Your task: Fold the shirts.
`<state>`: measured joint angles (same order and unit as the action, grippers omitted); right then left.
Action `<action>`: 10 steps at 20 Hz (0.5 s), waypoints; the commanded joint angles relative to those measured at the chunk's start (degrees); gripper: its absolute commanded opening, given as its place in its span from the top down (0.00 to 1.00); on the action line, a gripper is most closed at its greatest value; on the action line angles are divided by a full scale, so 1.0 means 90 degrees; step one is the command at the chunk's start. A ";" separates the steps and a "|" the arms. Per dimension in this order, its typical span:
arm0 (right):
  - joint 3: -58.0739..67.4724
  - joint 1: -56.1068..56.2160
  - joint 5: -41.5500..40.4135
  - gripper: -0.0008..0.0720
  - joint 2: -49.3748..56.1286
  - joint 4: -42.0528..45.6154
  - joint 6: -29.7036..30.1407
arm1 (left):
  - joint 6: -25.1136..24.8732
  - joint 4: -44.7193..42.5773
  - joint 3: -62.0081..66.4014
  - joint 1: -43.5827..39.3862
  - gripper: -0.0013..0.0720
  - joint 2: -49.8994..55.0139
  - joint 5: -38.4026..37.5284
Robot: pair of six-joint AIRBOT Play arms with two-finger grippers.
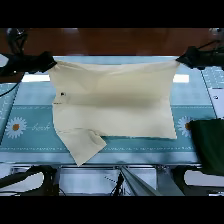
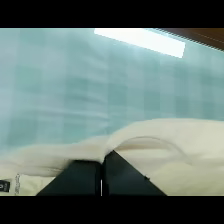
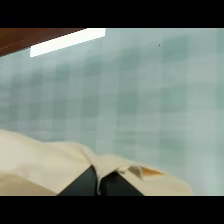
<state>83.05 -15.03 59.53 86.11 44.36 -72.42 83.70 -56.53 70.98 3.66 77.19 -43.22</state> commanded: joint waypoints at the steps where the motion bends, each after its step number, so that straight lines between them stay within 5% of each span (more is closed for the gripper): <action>1: 0.0695 0.0002 -0.0078 0.96 0.1292 -0.0442 -0.0163 | 0.0211 0.0289 0.0267 -0.0131 0.96 0.0969 0.0427; 4: 0.0918 -0.0007 0.0389 0.96 0.1571 -0.0427 -0.0260 | 0.0231 0.0321 0.0279 -0.0061 0.96 0.1042 -0.0070; 10: 0.0923 -0.0520 0.2188 0.96 0.1127 0.0151 0.0308 | -0.0848 0.0158 0.0566 0.0704 0.96 0.0843 -0.3317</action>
<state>90.96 -17.69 70.11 97.01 41.74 -71.77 80.36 -53.82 75.53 7.18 84.90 -58.98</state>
